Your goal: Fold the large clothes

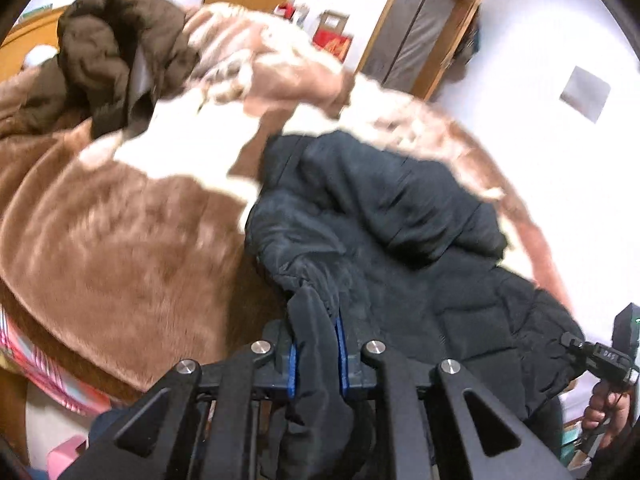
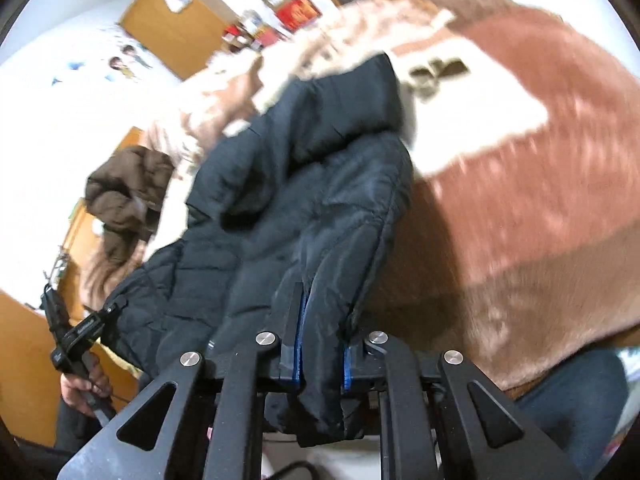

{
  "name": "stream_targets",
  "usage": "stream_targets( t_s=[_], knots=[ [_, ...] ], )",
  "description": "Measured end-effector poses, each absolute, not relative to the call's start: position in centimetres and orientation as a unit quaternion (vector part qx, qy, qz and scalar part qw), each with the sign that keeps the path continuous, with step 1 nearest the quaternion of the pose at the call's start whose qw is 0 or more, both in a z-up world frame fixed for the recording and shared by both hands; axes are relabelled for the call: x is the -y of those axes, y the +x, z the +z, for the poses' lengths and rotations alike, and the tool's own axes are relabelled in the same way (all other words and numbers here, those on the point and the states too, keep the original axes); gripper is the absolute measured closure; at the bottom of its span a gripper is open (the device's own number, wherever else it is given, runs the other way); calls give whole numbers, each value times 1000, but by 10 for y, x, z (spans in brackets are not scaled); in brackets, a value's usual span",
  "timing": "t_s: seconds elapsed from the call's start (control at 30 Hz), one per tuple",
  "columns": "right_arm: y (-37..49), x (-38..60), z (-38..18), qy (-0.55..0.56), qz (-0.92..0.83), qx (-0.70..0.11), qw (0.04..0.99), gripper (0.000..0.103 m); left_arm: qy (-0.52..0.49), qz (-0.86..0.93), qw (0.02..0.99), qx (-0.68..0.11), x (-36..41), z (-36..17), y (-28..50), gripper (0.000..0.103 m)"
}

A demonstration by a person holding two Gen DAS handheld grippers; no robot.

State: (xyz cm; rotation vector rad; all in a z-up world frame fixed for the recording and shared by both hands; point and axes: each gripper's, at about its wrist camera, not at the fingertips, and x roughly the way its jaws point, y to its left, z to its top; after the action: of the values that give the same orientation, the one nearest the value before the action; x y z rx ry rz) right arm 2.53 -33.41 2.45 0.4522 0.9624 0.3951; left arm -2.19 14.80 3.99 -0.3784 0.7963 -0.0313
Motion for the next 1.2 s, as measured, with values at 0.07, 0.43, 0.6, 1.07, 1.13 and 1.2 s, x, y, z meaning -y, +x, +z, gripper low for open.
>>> stream_targets(
  t_s=[0.07, 0.43, 0.6, 1.07, 1.13, 1.2],
  knots=[
    [14, 336, 40, 214, 196, -443, 848, 89, -192, -22, 910, -366, -151, 56, -30, 88],
    [-23, 364, 50, 291, 201, -422, 835, 89, -271, -18, 896, -352, -176, 66, -74, 88],
    [7, 365, 68, 298, 215, -396, 842, 89, -264, -18, 903, -338, -172, 82, -54, 88],
    [206, 351, 60, 314, 149, -421, 838, 89, -251, 25, 904, -345, -187, 80, 128, 88],
    [236, 344, 45, 303, 137, -439, 835, 88, -249, 39, 896, -366, -189, 62, 159, 87],
    [265, 337, 25, 295, 122, -464, 826, 88, -249, 51, 884, -392, -191, 39, 190, 87]
  ],
)
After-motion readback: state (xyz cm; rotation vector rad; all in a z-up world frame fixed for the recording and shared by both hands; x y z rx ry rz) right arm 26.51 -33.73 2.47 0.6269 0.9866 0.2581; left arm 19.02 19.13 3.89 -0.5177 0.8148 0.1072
